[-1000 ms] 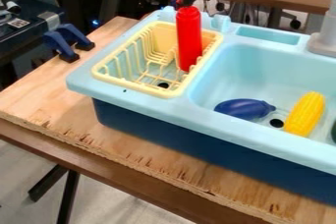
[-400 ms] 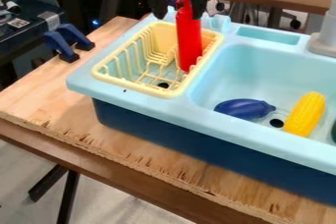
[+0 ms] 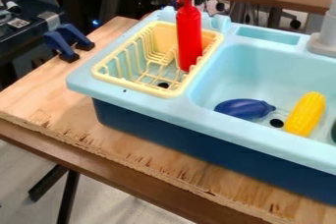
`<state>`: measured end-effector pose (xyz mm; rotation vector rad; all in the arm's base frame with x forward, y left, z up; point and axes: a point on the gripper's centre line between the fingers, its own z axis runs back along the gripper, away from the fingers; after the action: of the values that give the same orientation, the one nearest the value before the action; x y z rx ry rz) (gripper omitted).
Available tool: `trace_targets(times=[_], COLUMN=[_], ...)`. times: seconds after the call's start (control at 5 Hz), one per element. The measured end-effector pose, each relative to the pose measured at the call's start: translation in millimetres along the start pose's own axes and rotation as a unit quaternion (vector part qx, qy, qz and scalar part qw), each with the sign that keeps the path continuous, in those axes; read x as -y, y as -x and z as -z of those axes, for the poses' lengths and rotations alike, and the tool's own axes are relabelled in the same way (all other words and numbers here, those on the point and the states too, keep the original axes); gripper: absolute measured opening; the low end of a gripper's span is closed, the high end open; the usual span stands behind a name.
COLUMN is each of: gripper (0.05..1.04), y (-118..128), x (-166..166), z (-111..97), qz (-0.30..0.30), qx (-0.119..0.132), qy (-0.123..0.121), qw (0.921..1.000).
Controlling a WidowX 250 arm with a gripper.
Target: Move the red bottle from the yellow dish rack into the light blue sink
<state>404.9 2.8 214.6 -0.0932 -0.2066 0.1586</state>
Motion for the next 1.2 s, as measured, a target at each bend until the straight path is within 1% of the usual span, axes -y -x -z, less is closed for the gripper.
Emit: trace_targets(times=[0.4, 0.6, 0.8, 1.0, 1.2], gripper=[0.359, 0.167, 0.107, 0.102, 0.102], y=[-1, -1, -1, 2, 5], x=[0, 3, 5, 9, 15], z=[3, 4, 5, 4, -4], qz=[-0.006, -0.003, 0.001, 0.020, 0.047], qx=[-0.001, 0.001, 0.001, -0.007, -0.004], qy=[-0.003, -0.002, 0.002, 0.011, -0.006], qw=[1.0000, 1.0000, 1.0000, 0.9997, 0.9989])
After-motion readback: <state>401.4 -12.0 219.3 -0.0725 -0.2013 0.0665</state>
